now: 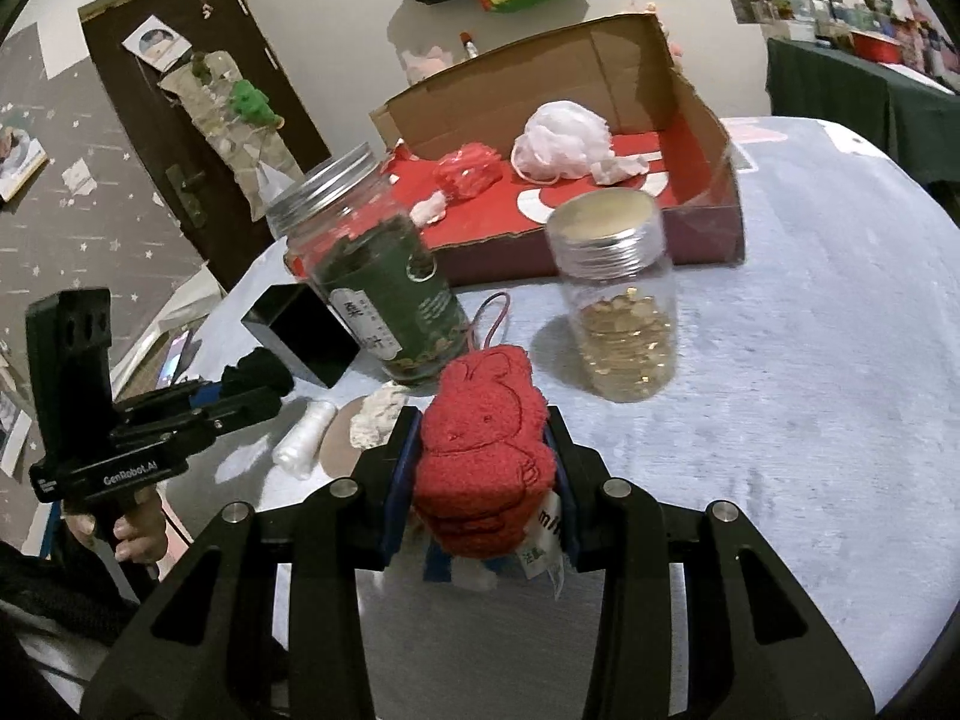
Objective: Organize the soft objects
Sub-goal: 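Lift the black pom-pom and red knitted toy and carry both over the red-lined box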
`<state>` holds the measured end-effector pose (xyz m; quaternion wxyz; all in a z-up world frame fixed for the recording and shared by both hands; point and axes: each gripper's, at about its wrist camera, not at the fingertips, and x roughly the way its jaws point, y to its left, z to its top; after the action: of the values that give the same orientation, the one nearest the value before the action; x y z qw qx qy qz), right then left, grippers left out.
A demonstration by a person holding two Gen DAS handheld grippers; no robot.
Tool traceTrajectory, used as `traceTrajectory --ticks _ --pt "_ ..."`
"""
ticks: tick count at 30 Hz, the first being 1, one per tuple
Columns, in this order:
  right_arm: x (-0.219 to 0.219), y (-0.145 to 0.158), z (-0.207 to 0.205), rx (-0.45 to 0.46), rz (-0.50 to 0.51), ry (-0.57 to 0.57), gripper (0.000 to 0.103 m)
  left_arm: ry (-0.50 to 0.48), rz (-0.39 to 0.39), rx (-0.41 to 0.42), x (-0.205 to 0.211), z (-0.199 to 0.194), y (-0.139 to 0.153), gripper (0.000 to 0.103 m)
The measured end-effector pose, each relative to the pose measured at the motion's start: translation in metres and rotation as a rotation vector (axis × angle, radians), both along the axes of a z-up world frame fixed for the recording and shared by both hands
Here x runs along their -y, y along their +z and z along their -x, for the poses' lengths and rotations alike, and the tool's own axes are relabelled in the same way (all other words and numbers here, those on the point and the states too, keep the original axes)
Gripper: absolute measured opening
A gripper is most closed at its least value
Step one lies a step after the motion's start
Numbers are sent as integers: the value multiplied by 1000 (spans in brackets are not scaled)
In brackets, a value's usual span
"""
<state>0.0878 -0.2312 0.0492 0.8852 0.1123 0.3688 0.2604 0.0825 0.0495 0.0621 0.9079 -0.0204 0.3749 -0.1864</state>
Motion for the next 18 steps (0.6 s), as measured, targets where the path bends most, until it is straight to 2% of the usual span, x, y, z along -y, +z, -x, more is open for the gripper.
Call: traceTrajectory --ticks 11,18 --pt "28 -3 -6 -41 -30 -25 37 113 -9 -12 -48 -2 -2 33" --pt "46 -5 -9 -62 -36 -49 37 142 -17 -22 -69 -10 -5 33"
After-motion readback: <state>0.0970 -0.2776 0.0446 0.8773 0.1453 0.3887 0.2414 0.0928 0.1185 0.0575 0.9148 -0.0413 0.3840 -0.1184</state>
